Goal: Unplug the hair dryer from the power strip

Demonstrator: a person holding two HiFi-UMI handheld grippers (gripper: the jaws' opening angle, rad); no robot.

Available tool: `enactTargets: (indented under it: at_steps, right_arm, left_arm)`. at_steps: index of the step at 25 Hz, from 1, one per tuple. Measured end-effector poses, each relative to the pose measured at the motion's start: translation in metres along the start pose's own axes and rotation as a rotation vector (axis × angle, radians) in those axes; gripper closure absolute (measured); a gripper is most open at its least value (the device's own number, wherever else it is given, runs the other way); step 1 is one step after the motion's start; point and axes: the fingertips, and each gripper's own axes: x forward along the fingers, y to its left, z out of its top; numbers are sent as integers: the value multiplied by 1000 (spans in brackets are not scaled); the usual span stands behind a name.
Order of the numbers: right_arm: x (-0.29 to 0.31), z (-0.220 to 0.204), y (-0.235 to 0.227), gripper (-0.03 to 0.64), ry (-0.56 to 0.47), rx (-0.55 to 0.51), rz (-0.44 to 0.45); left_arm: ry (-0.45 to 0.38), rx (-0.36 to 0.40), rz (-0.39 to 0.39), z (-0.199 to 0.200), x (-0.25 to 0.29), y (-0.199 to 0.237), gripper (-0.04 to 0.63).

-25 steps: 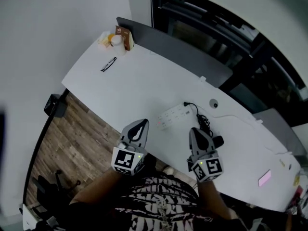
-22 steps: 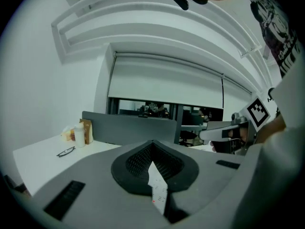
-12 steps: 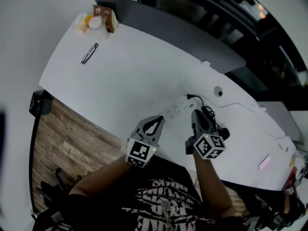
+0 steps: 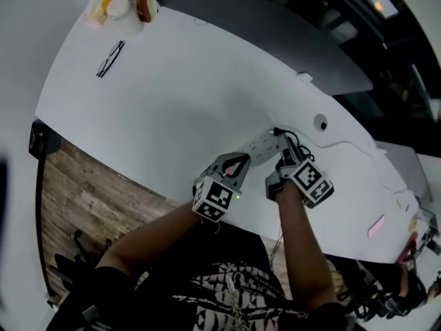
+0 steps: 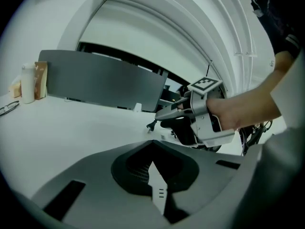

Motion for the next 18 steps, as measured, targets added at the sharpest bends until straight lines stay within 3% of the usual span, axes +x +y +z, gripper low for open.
enactTargets:
  at_steps: [4,10,15,18]
  right_arm:
    - [6,2,-7,438,9,150,-13]
    - [17,12,-34,436,-30,280,-30]
    - [29,7,-38,437,20,263,-59]
    - [31,7,-32,489,24,255,5]
  left_arm:
    - [73,-1,-27,-22,11,-3,571]
    - [182,126,-44,-41,22,-14,571]
    - [185,129,18,-46,23,-9,571]
    - [143,230,30,-40,22,-7,570]
